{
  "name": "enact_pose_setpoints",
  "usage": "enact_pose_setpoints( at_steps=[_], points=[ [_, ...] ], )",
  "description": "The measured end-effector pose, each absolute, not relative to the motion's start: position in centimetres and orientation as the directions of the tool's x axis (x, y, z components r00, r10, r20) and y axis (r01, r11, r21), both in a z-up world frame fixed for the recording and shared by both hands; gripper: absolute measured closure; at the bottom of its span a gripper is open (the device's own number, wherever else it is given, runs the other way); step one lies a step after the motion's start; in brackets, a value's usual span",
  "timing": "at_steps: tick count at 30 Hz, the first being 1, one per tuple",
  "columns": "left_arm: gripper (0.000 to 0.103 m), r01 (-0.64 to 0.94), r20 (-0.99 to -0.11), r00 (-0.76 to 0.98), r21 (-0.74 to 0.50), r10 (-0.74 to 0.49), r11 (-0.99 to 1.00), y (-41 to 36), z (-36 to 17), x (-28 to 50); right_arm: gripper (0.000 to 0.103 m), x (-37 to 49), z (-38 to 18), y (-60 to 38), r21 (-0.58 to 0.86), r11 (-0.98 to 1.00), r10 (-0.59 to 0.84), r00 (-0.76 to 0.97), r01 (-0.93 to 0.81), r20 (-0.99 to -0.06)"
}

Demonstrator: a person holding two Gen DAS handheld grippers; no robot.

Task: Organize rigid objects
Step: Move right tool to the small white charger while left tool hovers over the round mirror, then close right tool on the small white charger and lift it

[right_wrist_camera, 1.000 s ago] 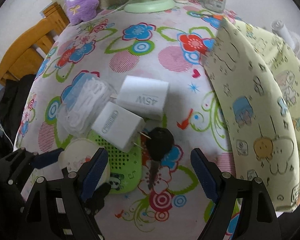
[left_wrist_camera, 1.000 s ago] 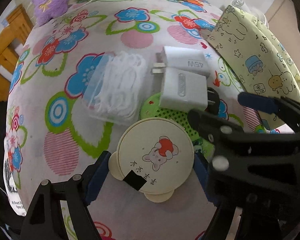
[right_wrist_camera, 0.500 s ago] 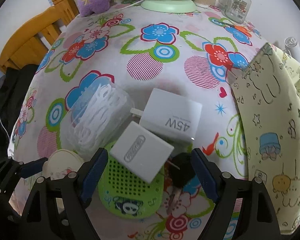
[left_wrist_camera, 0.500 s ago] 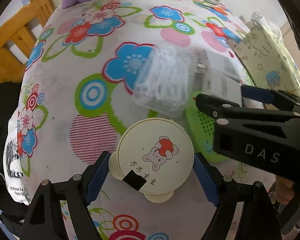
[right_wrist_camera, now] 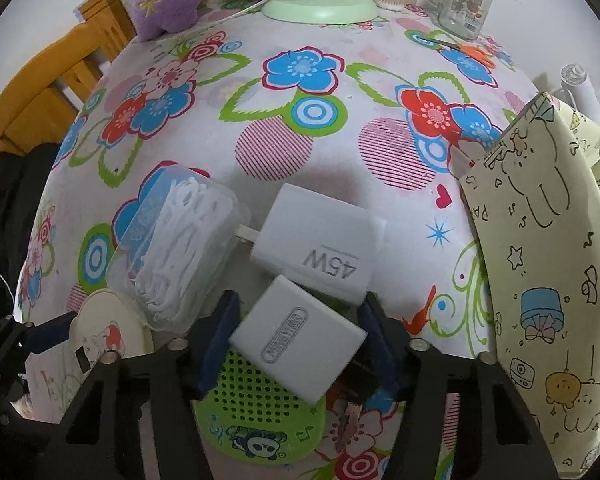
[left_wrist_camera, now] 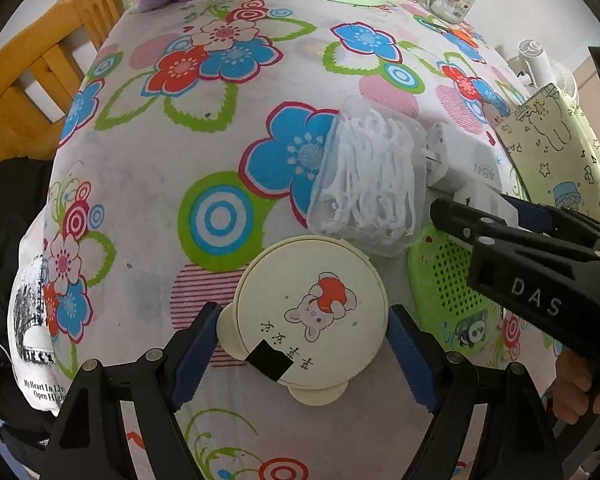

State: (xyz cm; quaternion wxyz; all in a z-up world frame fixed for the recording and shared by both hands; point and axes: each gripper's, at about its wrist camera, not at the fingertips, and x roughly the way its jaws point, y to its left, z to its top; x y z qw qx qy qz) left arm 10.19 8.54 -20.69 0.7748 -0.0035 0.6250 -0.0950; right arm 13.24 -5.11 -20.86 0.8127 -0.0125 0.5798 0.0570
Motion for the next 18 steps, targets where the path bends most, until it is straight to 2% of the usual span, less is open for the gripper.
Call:
enact_pose_setpoints(
  at_steps=[18],
  points=[
    [0.019, 0.152, -0.96, 0.232, -0.126, -0.159, 0.98, 8.5, -19.9, 9.4, 0.041, 11.0, -20.4, -4.6, 0.06, 0.993, 0.089, 0.301, -0.104, -0.949]
  ],
)
